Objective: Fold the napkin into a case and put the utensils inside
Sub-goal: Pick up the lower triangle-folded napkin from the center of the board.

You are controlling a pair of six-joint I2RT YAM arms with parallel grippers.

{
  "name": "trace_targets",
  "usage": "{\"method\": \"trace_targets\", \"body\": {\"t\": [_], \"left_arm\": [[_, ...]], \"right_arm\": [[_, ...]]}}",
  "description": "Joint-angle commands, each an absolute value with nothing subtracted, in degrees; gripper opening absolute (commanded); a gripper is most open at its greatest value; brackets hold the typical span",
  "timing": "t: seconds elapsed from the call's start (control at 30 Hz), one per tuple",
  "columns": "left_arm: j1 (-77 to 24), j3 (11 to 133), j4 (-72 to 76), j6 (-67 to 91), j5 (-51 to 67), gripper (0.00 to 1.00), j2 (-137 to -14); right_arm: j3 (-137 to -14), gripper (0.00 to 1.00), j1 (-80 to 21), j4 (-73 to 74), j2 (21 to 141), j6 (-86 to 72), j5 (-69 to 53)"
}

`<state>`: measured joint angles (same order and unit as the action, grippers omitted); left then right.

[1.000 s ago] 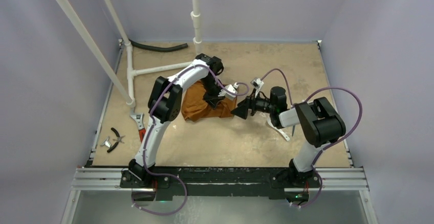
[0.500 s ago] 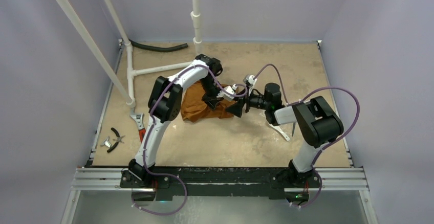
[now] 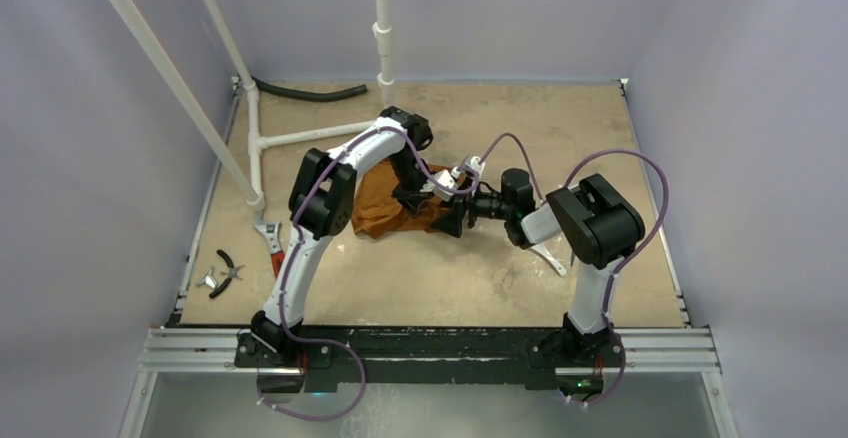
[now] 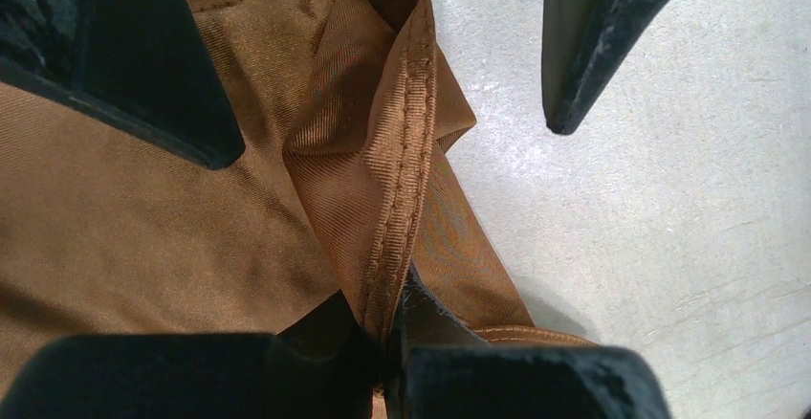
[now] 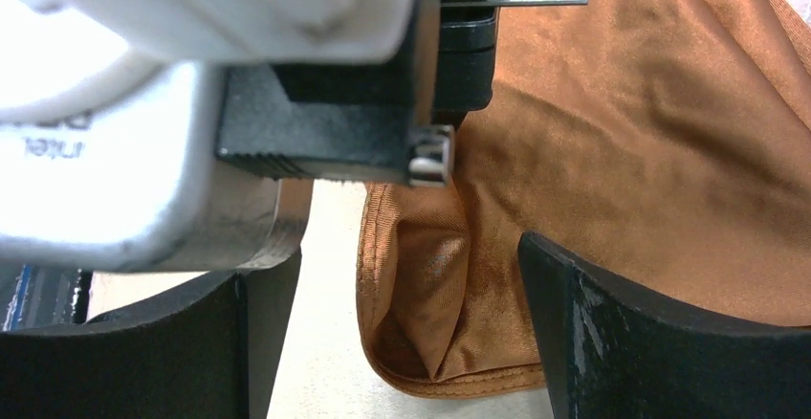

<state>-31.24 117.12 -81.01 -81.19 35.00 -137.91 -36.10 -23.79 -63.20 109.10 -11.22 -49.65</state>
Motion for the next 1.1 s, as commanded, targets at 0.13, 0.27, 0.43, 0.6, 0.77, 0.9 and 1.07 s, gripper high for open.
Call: {"method": "trace_targets", "body": {"t": [0.13,0.27,0.43,0.6,0.77,0.9,1.07], "left_arm": [[-30.9,116.7,-82.2,-83.6,37.4,0.0,-136.8],[-30.9,116.4,-82.2,-83.6,37.7,0.0,-136.4],[-30.9,116.1,-82.2,-83.7,38.3,0.0,-135.8],[-31.2,115.4,-82.2,-84.2,38.2,0.0,-135.3],[-31.8,115.3,-82.2,-84.2,37.7,0.0,-135.4],[-32.2,115.2,-82.2,-84.3,38.0,0.0,-135.2],[-32.2,115.2,-82.2,-84.5,37.8,0.0,-134.4]], "right_arm": [[-31.7,0.84,-25.0,-91.3,114.2,-22.1,-49.4],[-29.9,0.72,-25.0,-98.9,115.9,-26.6,-46.1],[-30.8,0.47,-25.0,-102.4,118.3,-29.3,-43.7],[-30.1,0.53,-25.2,-106.0,117.8,-29.3,-39.7],[-30.2,0.73,-26.5,-104.3,115.5,-27.0,-37.9],[-31.4,0.71,-26.7,-104.5,116.5,-27.4,-37.9],[-33.8,0.51,-26.7,-108.8,120.2,-32.1,-40.9]]}}
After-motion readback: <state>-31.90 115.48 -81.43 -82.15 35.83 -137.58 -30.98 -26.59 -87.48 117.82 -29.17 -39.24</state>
